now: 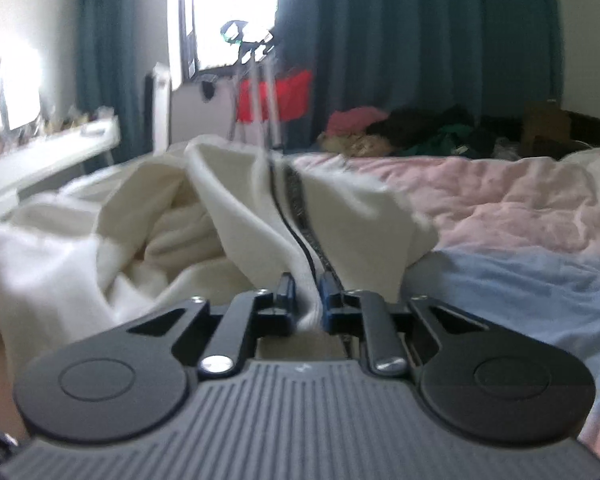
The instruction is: Fold clothes
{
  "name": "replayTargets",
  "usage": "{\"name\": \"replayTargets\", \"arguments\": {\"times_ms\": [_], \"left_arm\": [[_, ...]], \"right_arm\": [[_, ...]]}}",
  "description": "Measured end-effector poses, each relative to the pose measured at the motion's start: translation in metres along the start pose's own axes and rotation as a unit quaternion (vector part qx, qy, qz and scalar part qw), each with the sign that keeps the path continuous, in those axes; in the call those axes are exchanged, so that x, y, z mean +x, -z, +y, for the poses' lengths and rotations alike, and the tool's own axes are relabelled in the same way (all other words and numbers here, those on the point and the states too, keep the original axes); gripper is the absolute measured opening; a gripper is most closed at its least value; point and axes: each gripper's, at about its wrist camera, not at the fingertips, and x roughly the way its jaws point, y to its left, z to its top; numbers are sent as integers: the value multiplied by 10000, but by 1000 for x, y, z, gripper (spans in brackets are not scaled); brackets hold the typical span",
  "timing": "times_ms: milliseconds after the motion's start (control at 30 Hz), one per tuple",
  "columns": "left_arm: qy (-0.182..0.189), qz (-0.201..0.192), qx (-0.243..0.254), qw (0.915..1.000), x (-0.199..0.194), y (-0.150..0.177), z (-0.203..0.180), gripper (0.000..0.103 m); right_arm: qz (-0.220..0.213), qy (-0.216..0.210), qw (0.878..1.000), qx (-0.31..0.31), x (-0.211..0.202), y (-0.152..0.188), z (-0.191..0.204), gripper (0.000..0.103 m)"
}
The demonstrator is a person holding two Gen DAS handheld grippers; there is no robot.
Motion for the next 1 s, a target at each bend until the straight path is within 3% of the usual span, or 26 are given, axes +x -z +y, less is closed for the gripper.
{"name": "replayTargets", "arguments": {"times_ms": [167,333,433,467,567,700,867,1000], "left_arm": [[147,-205,66,9997,-4,-3,-1,13],[170,-280,365,9988,-4,-4,-11,14],[126,-155,324,9993,1,-4,-8,14],[111,-113,310,9994,3,-5,-7,14],[94,5,191,9998,8,-4,-3,14],[127,96,25,9999,10,-4,-1,14],[218,246,-335,9989,15,-5,6,14],[195,245,-295,9991,17,-5,5,14]], "right_arm": [[36,664,9868,1476,-16,-3,-48,12],[768,1057,9406,3133,-16,25,-98,14],[875,931,9262,3548,-18,32,-109,14],[877,881,9273,3532,-19,29,-109,14],[679,746,9505,2939,-22,11,-96,18],[322,699,9791,1882,-34,-3,-64,76],[119,124,9954,947,-41,-15,-31,76],[71,-684,9967,425,-12,-37,-19,76]]}}
